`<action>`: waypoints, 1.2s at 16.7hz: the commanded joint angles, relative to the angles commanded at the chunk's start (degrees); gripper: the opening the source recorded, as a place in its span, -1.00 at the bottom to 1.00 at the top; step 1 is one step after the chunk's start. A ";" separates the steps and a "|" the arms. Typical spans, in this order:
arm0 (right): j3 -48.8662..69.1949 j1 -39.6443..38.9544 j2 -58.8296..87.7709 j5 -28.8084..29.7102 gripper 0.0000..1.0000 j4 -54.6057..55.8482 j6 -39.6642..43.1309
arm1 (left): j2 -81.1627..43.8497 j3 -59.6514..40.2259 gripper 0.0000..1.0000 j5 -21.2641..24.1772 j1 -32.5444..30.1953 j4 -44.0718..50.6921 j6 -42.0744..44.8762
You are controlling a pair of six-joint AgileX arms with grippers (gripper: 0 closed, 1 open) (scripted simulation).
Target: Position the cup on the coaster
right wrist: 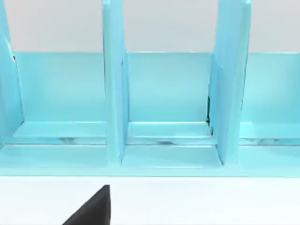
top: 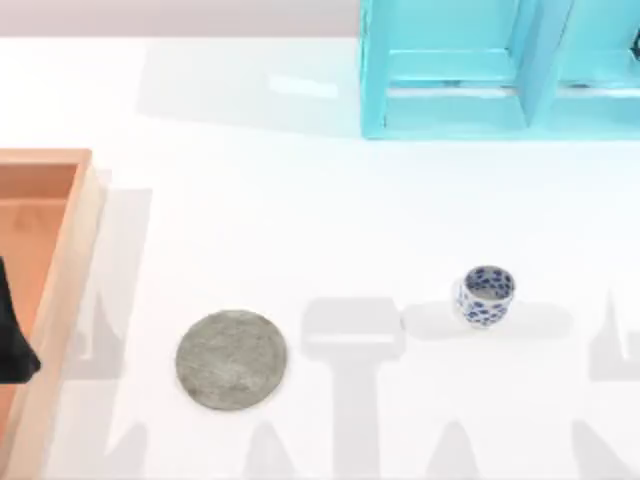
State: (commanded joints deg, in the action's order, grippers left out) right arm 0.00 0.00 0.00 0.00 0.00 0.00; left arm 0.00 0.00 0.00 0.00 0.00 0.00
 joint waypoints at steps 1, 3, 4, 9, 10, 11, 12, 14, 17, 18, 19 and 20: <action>0.00 0.00 0.00 0.00 1.00 0.00 0.00 | 0.00 0.00 1.00 0.00 0.00 0.00 0.00; 0.54 -0.32 0.54 0.03 1.00 -0.25 0.28 | 0.00 0.00 1.00 0.00 0.00 0.00 0.00; 1.64 -0.96 1.56 0.12 1.00 -0.84 0.87 | 0.00 0.00 1.00 0.00 0.00 0.00 0.00; 14.07 -7.87 13.96 1.88 1.00 -9.80 8.55 | 0.00 0.00 1.00 0.00 0.00 0.00 0.00; 17.85 -9.65 18.04 2.50 1.00 -12.65 10.75 | 0.00 0.00 1.00 0.00 0.00 0.00 0.00; 22.00 -11.40 22.61 3.18 1.00 -15.71 13.03 | 0.00 0.00 1.00 0.00 0.00 0.00 0.00; 26.47 -13.12 27.58 3.85 1.00 -19.01 15.40 | 0.00 0.00 1.00 0.00 0.00 0.00 0.00; 35.87 -16.47 38.57 4.98 1.00 -26.40 20.57 | 0.00 0.00 1.00 0.00 0.00 0.00 0.00; 49.94 -20.96 57.29 5.87 1.00 -38.91 29.18 | 0.00 0.00 1.00 0.00 0.00 0.00 0.00; 54.44 -22.26 63.62 5.94 1.00 -43.08 32.04 | 0.00 0.00 1.00 0.00 0.00 0.00 0.00; 58.79 -23.45 69.78 5.90 1.00 -47.11 34.83 | 0.00 0.00 1.00 0.00 0.00 0.00 0.00; 62.95 -24.53 75.66 5.74 1.00 -50.99 37.57 | 0.00 0.00 1.00 0.00 0.00 0.00 0.00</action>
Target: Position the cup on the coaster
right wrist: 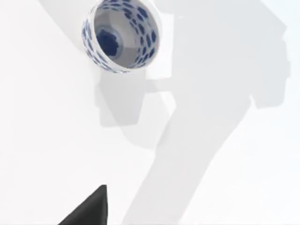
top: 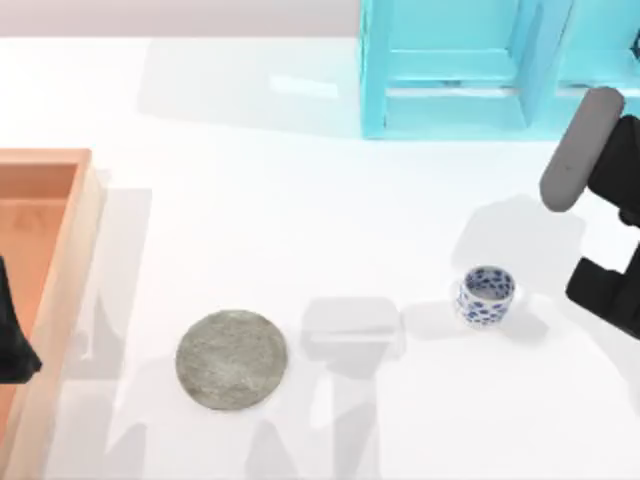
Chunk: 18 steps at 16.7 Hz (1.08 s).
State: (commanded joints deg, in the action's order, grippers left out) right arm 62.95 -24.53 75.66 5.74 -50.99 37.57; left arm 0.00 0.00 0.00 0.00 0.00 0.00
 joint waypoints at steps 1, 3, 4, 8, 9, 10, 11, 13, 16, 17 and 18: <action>3.89 -0.96 5.55 -0.31 1.00 -3.69 2.71 | 0.00 0.00 1.00 0.00 0.00 0.00 0.00; 10.61 -2.45 15.28 -1.30 1.00 -10.26 7.93 | 0.00 0.00 1.00 0.00 0.00 0.00 0.00; 13.44 -3.00 19.34 -1.89 1.00 -13.04 10.34 | 0.00 0.00 1.00 0.00 0.00 0.00 0.00; 22.58 -4.13 29.72 -4.33 1.00 -20.31 18.24 | 0.00 0.00 1.00 0.00 0.00 0.00 0.00; 24.46 -4.25 30.87 -4.78 1.00 -21.23 19.66 | 0.00 0.00 1.00 0.00 0.00 0.00 0.00; 26.12 -4.34 31.61 -5.13 1.00 -21.86 20.80 | 0.00 0.00 1.00 0.00 0.00 0.00 0.00; 27.50 -4.40 32.22 -5.38 1.00 -22.21 21.64 | 0.00 0.00 1.00 0.00 0.00 0.00 0.00; 28.97 -4.44 32.86 -5.71 1.00 -22.43 22.52 | 0.00 0.00 1.00 0.00 0.00 0.00 0.00; 29.07 -4.44 32.90 -5.74 1.00 -22.44 22.59 | 0.00 0.00 1.00 0.00 0.00 0.00 0.00; 29.07 -4.44 32.90 -5.74 1.00 -22.44 22.59 | 0.00 0.00 1.00 0.00 0.00 0.00 0.00; 28.91 -4.14 32.67 -5.65 1.00 -22.33 22.52 | 0.00 0.00 1.00 0.00 0.00 0.00 0.00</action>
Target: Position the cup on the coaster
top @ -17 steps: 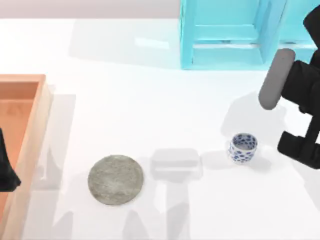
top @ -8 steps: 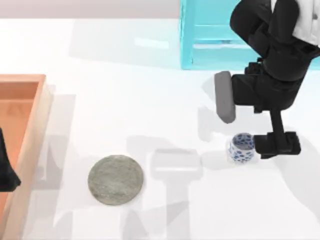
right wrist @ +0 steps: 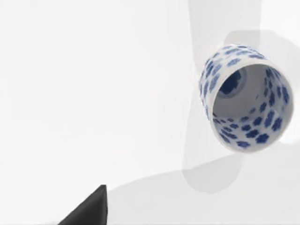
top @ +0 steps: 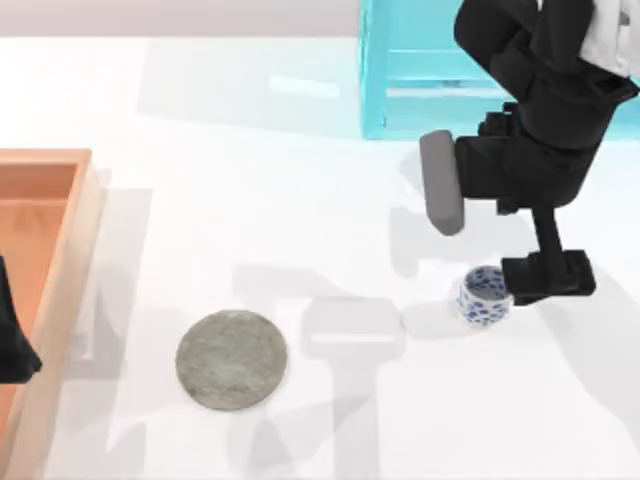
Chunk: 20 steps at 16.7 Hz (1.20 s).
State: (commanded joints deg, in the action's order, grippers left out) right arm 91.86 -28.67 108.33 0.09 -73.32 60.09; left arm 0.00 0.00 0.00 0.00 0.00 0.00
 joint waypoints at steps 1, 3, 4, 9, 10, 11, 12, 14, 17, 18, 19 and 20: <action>-0.17 -0.03 0.05 -0.01 1.00 0.18 0.02 | 0.00 0.00 1.00 0.00 0.00 0.00 0.00; -2.06 -0.19 0.58 -0.08 1.00 2.25 0.08 | 0.00 0.00 1.00 0.00 0.00 0.00 0.00; -3.57 -0.26 1.05 -0.09 1.00 4.18 0.07 | 0.00 0.00 1.00 0.00 0.00 0.00 0.00; -13.24 -0.42 4.32 -0.07 1.00 18.01 -0.16 | 0.00 0.00 1.00 0.00 0.00 0.00 0.00; -14.70 -0.45 4.83 -0.06 1.00 19.72 -0.19 | 0.00 0.00 1.00 0.00 0.00 0.00 0.00; -15.66 -0.48 5.19 -0.06 1.00 20.81 -0.20 | 0.00 0.00 1.00 0.00 0.00 0.00 0.00; -16.09 -0.49 5.37 -0.06 1.00 21.29 -0.19 | 0.00 0.00 1.00 0.00 0.00 0.00 0.00; -16.11 -0.49 5.37 -0.06 1.00 21.31 -0.19 | 0.00 0.00 1.00 0.00 0.00 0.00 0.00; -16.11 -0.49 5.37 -0.06 0.70 21.31 -0.19 | 0.00 0.00 1.00 0.00 0.00 0.00 0.00; -16.11 -0.49 5.37 -0.06 0.55 21.31 -0.19 | 0.00 0.00 1.00 0.00 0.00 0.00 0.00; -16.11 -0.49 5.37 -0.06 0.40 21.31 -0.19 | 0.00 0.00 1.00 0.00 0.00 0.00 0.00; -16.11 -0.49 5.37 -0.06 0.25 21.31 -0.19 | 0.00 0.00 1.00 0.00 0.00 0.00 0.00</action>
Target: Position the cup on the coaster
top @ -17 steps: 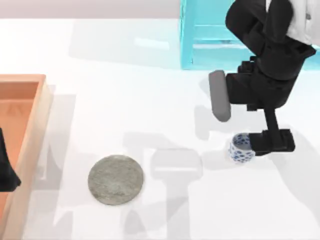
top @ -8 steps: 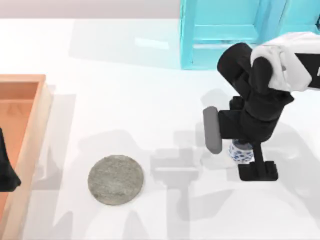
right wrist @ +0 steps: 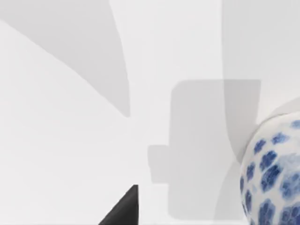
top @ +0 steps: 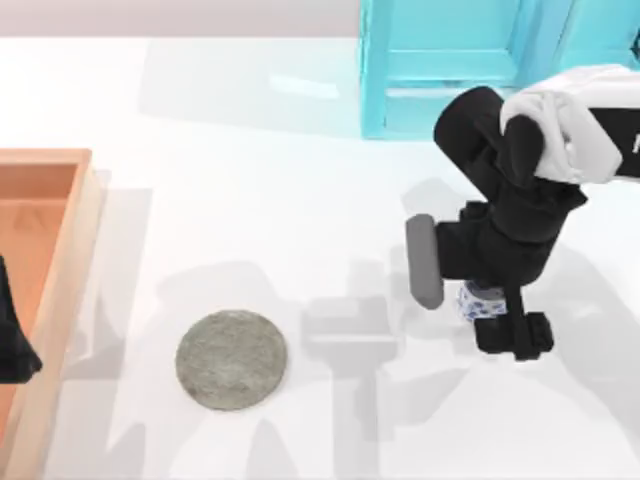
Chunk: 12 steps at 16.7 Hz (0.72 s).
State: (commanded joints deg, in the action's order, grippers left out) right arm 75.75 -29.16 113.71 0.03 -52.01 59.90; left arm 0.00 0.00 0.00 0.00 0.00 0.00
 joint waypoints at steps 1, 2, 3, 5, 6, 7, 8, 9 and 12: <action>0.00 0.00 0.00 0.00 0.10 0.00 0.00 | 0.00 0.00 1.00 0.00 0.00 0.00 0.00; 0.00 0.00 0.00 0.00 -0.06 0.00 0.00 | 0.00 0.00 1.00 0.00 0.00 0.00 0.00; 0.00 0.00 0.00 0.00 -0.21 0.00 0.00 | 0.00 0.00 1.00 0.00 0.00 0.00 0.00; 0.00 0.00 0.00 0.00 -0.51 0.00 0.00 | 0.00 0.00 1.00 0.00 0.00 0.00 0.00; 0.00 0.00 0.00 0.00 -0.66 0.00 0.00 | 0.00 0.00 1.00 0.00 0.00 0.00 0.00; 0.00 0.00 0.00 0.00 -0.81 0.00 0.00 | 0.00 0.00 1.00 0.00 0.00 0.00 0.00; 0.00 0.00 0.00 0.00 -0.96 0.00 0.00 | 0.00 0.00 1.00 0.00 0.00 0.00 0.00; 0.00 0.00 0.00 0.00 -1.00 0.00 0.00 | 0.00 0.00 1.00 0.00 0.00 0.00 0.00; 0.00 0.00 0.00 0.00 -1.00 0.00 0.00 | 0.00 0.00 1.00 0.00 0.00 0.00 0.00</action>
State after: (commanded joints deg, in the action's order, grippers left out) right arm 75.75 -29.16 113.71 0.03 -52.01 59.90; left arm 0.00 0.00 0.00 0.00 0.00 0.00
